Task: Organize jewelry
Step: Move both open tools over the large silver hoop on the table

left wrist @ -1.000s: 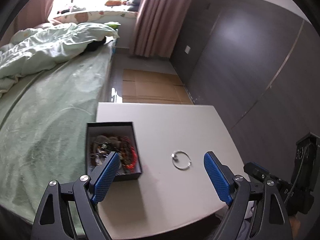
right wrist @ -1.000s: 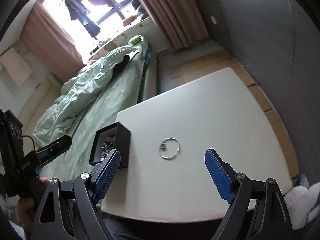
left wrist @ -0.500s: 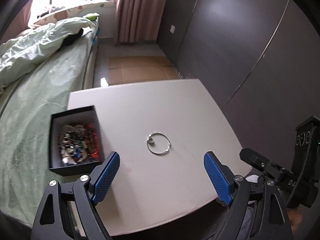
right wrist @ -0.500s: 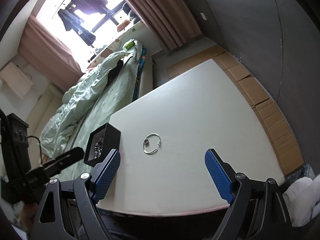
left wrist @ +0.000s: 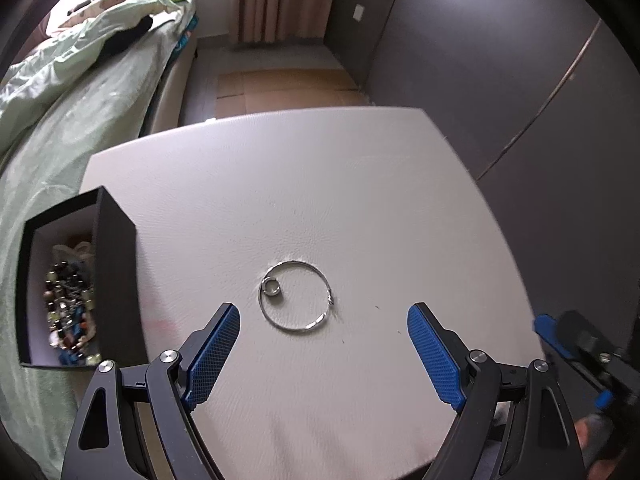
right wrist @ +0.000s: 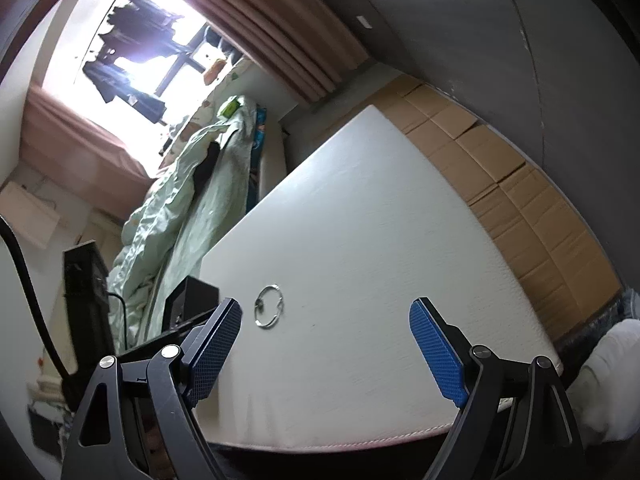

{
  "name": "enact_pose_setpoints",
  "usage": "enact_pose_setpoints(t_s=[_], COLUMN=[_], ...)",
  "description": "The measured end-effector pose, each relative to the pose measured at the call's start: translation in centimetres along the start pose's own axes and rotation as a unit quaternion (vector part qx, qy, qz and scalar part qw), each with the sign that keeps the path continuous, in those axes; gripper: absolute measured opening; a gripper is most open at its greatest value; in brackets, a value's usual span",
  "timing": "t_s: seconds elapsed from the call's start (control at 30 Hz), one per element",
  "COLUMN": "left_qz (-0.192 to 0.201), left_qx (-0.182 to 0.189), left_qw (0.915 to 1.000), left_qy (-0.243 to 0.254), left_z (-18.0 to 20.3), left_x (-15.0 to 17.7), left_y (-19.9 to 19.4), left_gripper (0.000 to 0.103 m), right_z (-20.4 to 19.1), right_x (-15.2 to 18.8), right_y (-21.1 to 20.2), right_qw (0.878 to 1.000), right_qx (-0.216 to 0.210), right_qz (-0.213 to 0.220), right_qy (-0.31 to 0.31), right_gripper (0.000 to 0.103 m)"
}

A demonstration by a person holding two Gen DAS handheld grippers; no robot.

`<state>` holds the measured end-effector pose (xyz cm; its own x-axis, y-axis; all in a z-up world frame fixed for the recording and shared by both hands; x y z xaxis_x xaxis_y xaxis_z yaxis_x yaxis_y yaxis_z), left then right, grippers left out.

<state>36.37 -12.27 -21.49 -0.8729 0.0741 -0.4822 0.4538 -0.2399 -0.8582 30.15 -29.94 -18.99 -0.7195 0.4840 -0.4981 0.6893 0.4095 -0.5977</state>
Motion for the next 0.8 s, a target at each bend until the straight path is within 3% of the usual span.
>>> enact_pose_setpoints(t_s=[0.33,0.53,0.63,0.7,0.8], left_qz=[-0.018,-0.020,-0.017,-0.018,-0.028], left_qx=[-0.037,-0.068,-0.086,-0.089,-0.080], left_qw=[0.9991,0.9975,0.9960,0.9958,0.9963], left_qy=[-0.014,0.007,0.012,0.010,0.008], left_z=[-1.0,-1.0,-1.3,-1.7,-2.3], left_x=[0.5,1.1,1.2,1.2,0.9], left_y=[3.2,4.1,4.0,3.8,3.8], left_gripper=[0.086,0.078,0.066,0.046,0.046], right_z=[0.7,0.5,0.6,0.7,0.8], right_x=[-0.2,-0.1,-0.1,-0.1,0.0], right_y=[0.9,1.3,1.3,1.4,1.5], right_qw=[1.000,1.000,1.000,1.000,1.000], right_qx=[-0.001,-0.001,0.000,0.002,0.003], right_qz=[-0.013,-0.020,-0.022,-0.023,-0.024], right_qy=[0.004,-0.004,-0.003,0.001,0.002], right_gripper=[0.087,0.087,0.087,0.087,0.087])
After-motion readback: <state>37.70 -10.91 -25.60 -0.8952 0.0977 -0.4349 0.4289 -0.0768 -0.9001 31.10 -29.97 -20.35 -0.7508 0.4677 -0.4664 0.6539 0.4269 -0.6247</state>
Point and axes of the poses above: each gripper's, at about its wrist camera, not at the fingertips, and y roughly the way its jaws point, z to its right, x to its underside, the point moved 7 cm from there along y, roughly the way its jaws point, and after that the axes turned 4 degrees about z, right-handed, at the moved point
